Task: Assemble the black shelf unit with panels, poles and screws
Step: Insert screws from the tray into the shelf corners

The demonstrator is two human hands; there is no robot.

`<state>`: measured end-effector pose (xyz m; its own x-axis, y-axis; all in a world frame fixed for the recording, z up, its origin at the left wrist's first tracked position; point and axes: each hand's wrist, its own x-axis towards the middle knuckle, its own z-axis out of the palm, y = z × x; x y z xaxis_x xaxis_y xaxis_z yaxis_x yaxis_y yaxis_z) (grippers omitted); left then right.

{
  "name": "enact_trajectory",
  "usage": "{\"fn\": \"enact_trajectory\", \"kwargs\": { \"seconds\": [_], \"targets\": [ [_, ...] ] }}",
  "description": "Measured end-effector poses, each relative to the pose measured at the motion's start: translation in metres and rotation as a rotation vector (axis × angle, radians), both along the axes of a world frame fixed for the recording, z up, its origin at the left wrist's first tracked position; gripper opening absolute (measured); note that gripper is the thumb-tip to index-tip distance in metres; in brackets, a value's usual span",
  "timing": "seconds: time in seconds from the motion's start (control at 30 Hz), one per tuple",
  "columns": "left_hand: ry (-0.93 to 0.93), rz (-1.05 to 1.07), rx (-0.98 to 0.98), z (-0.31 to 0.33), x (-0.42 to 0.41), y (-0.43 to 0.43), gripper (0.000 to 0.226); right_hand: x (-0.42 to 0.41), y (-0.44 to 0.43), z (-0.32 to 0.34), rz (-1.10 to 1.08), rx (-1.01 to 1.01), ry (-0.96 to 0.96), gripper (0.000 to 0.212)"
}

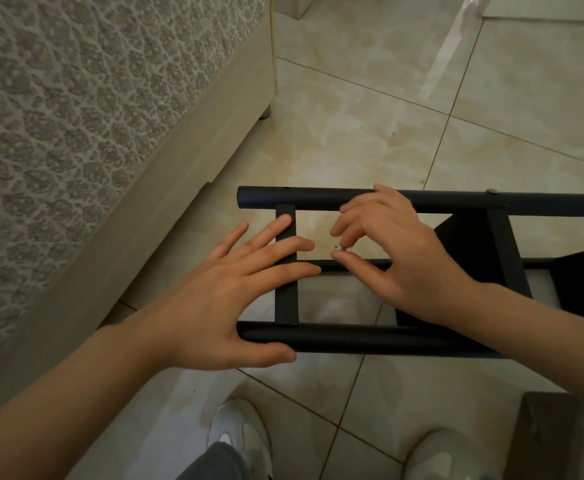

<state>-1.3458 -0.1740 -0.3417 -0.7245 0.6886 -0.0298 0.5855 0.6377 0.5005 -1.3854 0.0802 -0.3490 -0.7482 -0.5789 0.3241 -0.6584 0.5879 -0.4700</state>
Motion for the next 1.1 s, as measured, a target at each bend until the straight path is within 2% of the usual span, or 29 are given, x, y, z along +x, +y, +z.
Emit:
{"fn": "enact_trajectory", "kwargs": {
  "seconds": [0.1,0.27,0.47,0.6,0.83,0.93,1.1],
  "targets": [
    [-0.012,0.003,0.039,-0.002,0.0,0.001,0.077,0.001,0.003,0.002,0.015,0.016,0.01,0.011],
    [-0.041,0.01,0.08,-0.004,0.004,-0.001,0.081,0.008,-0.001,0.001,0.111,0.107,0.13,0.014],
    [-0.028,0.029,0.08,-0.005,0.014,-0.001,0.084,0.014,0.0,0.002,0.224,0.069,0.198,0.016],
    [-0.007,0.045,0.108,-0.007,0.023,-0.002,0.083,0.016,0.0,0.001,0.189,0.018,-0.024,0.009],
    [-0.036,0.095,0.21,-0.017,0.039,0.0,0.071,0.021,-0.005,-0.006,0.005,-0.127,-0.466,0.018],
    [-0.053,0.074,0.229,-0.017,0.051,0.002,0.063,0.032,-0.01,-0.007,0.021,-0.144,-0.636,0.019],
    [0.005,0.038,0.213,-0.021,0.068,0.0,0.063,0.053,-0.015,-0.014,0.05,-0.195,-0.947,0.014]
  ]
}}
